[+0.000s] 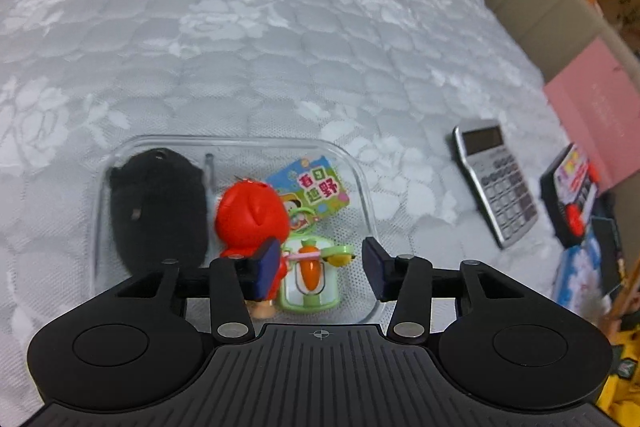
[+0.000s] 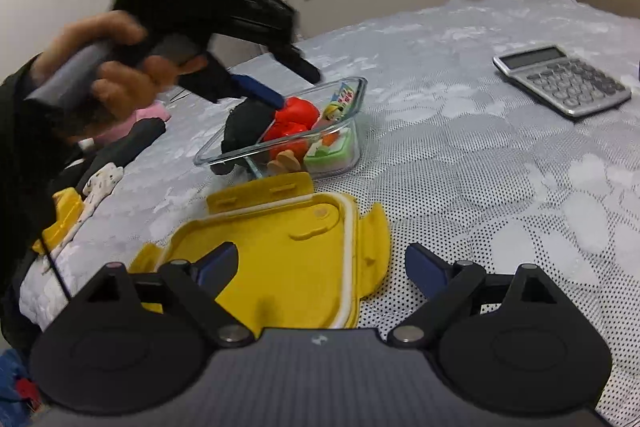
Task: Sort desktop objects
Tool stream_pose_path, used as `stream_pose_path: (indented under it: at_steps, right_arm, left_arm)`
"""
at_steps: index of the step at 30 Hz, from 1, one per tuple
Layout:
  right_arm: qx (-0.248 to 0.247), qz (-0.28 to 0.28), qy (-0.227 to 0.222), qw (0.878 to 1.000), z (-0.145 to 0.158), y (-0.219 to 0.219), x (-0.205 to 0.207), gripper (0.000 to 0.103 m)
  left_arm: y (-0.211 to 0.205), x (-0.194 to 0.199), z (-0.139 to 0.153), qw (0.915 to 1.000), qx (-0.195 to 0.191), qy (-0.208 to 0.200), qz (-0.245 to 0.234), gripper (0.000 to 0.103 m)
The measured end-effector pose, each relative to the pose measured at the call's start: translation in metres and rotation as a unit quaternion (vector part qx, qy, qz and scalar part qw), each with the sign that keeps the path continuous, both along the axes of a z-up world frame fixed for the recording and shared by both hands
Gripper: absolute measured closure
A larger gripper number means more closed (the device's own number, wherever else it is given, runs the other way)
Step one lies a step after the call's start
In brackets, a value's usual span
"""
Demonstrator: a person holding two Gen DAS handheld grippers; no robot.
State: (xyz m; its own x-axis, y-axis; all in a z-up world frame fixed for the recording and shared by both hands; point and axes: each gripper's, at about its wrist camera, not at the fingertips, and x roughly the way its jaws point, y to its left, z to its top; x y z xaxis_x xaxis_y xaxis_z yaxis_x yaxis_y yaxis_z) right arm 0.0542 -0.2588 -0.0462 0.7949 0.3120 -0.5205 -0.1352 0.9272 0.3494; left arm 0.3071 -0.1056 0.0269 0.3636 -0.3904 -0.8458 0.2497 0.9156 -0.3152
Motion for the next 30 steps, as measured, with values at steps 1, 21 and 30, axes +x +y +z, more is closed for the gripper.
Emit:
stream_pose_path:
  at_steps: [1,21,30]
  right_arm:
    - [0.000,0.001,-0.001,1.000,0.000,0.000,-0.001,0.012]
    - [0.015,0.012,0.001,1.000,-0.003,0.002,-0.002,0.012]
    - [0.013,0.017,0.000,1.000,-0.005,0.004,-0.002,0.011]
  left_arm:
    - [-0.005,0.002,-0.005,0.9999,0.004,0.009,-0.001,0.054]
    - [0.021,0.018,-0.047,0.9881,-0.081,0.090,0.095,0.093]
    - [0.011,0.016,0.015,0.9910,-0.100,-0.051,0.073,0.042]
